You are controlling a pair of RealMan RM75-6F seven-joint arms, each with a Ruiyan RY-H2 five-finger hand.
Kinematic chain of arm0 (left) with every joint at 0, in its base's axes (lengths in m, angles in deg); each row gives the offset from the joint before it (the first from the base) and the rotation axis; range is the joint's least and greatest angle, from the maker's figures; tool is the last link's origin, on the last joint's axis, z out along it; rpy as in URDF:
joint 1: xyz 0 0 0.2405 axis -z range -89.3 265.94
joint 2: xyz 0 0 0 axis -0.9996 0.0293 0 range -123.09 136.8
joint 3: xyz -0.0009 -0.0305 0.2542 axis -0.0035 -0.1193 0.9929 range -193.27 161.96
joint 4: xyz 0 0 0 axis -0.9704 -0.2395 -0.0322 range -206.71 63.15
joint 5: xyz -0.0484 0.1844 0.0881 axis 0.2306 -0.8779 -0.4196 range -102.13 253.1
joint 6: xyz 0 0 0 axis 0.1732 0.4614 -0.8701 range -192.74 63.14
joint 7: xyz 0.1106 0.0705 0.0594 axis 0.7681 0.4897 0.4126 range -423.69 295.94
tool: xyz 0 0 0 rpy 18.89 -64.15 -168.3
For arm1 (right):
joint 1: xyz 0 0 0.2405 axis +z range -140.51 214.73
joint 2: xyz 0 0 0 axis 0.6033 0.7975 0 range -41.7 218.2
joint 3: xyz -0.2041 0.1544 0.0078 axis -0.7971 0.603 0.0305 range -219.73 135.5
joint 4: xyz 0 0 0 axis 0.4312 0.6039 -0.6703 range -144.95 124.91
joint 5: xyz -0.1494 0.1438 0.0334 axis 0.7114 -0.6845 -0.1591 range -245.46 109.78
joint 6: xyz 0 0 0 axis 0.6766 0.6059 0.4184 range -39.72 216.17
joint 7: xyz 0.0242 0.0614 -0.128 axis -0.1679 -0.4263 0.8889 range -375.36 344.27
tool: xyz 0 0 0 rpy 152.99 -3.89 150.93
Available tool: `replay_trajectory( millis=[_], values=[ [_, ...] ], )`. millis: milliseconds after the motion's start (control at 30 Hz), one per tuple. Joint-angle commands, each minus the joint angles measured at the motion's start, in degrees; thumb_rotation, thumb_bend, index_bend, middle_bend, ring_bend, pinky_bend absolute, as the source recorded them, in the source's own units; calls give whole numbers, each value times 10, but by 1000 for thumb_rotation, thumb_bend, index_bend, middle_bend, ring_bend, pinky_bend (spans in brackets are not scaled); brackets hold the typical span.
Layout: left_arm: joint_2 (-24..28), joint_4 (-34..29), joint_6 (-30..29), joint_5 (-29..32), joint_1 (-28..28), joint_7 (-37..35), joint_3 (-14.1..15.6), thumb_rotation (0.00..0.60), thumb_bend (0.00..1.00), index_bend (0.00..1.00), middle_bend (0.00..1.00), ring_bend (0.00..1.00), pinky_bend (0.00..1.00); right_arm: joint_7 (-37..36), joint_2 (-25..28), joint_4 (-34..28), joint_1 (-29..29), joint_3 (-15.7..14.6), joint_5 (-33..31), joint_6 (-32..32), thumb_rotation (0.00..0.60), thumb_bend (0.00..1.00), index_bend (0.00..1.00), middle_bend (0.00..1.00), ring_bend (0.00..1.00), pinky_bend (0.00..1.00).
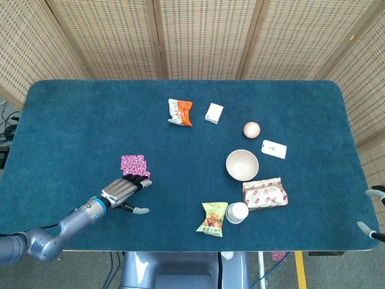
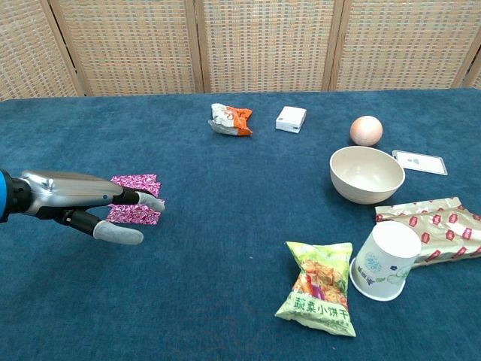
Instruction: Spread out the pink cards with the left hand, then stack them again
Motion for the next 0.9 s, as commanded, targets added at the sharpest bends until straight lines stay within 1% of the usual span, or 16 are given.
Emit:
replay_trajectory(
  millis=[33,233,400,733,900],
  values=[
    [-9,16,5,7,2,-4,-3,50,0,49,0,0,56,0,1,-1,0,0,0,0,600,144,315,282,146,83],
    [-25,41,15,16,6,-6,-3,49,0,49,0,0,56,1,1,1,-1,0,0,0,600,144,316,282,146,83],
    [-29,42,16,13,6,-6,-1,49,0,49,0,0,56,3,4,-4,-1,0,-1,0,600,144,316,282,146,83],
    [-13,9,11,-9,3,2,12,49,0,49,0,0,56,4,4,-5,-1,1,-1,-1,600,145,315,282,146,83],
    [-2,-17,15,-19,3,5,21,48,0,49,0,0,56,3,3,-4,-3,1,-3,0,600,145,315,282,146,83]
  ],
)
